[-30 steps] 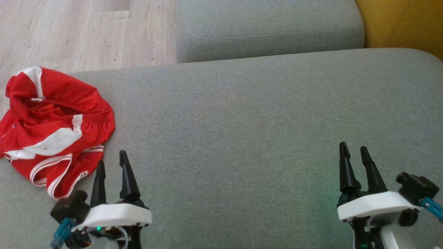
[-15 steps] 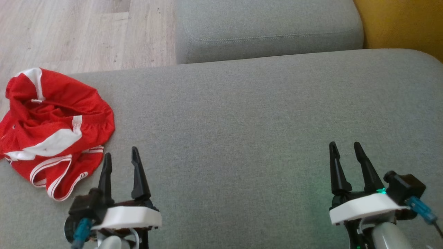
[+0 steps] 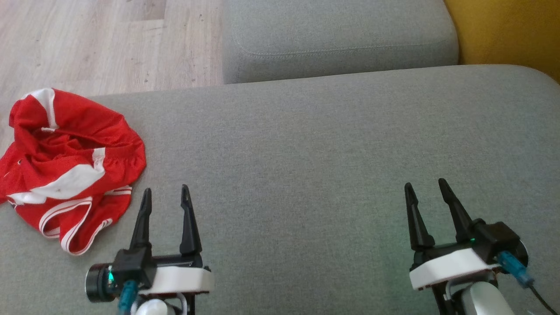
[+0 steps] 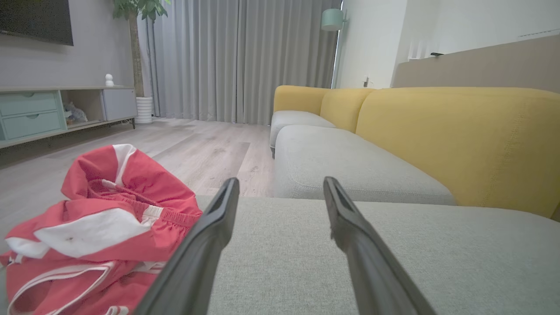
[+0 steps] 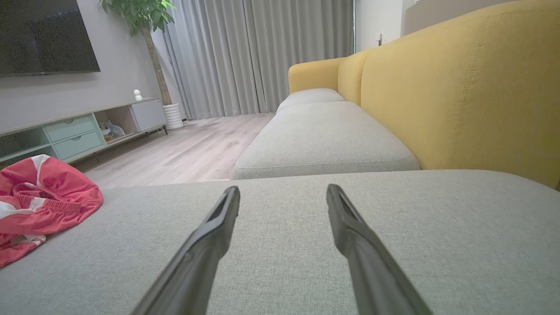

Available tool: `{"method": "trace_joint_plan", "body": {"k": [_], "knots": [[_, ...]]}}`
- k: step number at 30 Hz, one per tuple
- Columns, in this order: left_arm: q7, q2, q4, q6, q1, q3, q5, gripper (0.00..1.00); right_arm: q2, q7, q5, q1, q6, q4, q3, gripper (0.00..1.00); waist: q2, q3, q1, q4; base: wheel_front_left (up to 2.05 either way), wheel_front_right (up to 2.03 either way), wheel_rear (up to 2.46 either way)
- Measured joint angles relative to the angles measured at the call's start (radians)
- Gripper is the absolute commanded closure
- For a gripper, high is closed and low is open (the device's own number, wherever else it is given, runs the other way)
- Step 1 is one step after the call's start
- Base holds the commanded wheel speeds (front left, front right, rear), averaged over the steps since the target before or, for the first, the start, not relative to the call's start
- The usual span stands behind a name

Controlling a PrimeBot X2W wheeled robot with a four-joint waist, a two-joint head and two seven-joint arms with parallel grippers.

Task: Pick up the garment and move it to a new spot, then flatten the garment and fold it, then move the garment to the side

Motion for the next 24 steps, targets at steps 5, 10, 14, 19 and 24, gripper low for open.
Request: {"method": "trace_joint_plan", "body": {"k": [5,10,14,19,24], "knots": [[-0.017,0.001,0.008,0.008,0.0,-0.009,0.056,0.0,0.0,-0.013,-0.061,0.0,0.0,0.017,-0.001,0.0,0.0,-0.007,0.0,0.001,0.0,0.0,0.0],[-0.021,0.001,0.03,0.016,0.0,-0.013,0.083,0.0,0.0,-0.02,-0.079,0.0,0.0,0.038,-0.01,0.0,0.0,-0.012,0.0,0.001,0.0,0.0,0.0],[-0.021,0.001,0.05,0.016,0.0,-0.014,0.083,0.0,0.0,-0.02,-0.079,0.0,0.0,0.048,-0.015,0.0,0.0,-0.013,0.0,0.0,0.0,0.0,0.0],[-0.021,0.001,0.063,0.016,0.0,-0.014,0.083,0.0,0.0,-0.02,-0.079,0.0,0.0,0.056,-0.019,0.0,0.0,-0.012,0.0,0.001,0.0,0.0,0.0],[-0.021,0.001,0.074,0.017,-0.005,-0.014,0.083,0.0,0.0,-0.02,-0.077,0.0,0.0,0.058,-0.031,0.0,0.0,-0.01,0.0,0.013,0.0,0.0,0.0]]}}
